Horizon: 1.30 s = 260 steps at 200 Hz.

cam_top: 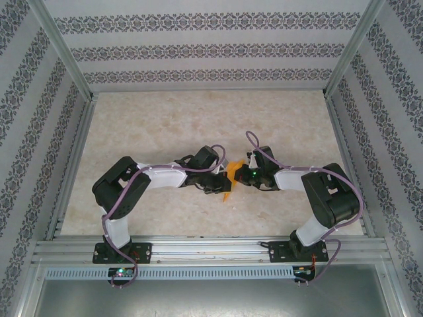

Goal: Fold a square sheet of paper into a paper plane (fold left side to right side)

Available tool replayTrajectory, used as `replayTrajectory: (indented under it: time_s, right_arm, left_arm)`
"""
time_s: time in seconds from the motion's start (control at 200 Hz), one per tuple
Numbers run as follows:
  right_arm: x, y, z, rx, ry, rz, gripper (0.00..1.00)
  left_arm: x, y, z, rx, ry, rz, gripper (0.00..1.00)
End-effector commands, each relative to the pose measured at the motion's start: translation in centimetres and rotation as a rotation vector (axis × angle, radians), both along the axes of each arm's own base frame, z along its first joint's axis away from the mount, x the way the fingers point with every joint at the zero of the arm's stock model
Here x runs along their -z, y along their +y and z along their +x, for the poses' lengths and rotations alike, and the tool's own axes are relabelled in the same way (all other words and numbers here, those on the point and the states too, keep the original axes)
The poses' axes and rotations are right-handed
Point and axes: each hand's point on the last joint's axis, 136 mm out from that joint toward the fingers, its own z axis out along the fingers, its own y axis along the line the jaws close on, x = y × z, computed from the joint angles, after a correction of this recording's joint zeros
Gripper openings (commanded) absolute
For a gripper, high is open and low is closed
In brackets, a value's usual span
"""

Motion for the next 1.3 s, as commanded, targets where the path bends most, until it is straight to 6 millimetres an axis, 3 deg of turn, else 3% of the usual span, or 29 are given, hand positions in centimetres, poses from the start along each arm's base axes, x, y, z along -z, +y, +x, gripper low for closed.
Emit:
replayTrajectory:
  time_s: [0.0, 0.929, 1.294]
  right_arm:
    - [6.1, -3.1, -6.1, -0.007, 0.241, -0.192, 0.0]
    - [6.2, -3.0, -6.1, -0.014, 0.244, -0.192, 0.0]
    - [3.9, -1.7, -4.4, -0.024, 0.176, -0.134, 0.0]
  left_arm:
    - [0.8, -0.6, 0.1, 0.002, -0.003, 0.004, 0.01]
    - [4.3, 0.5, -1.0, -0.018, 0.07, 0.05, 0.01]
    - [6.7, 2.1, -1.7, -0.036, 0.105, 0.159, 0.01]
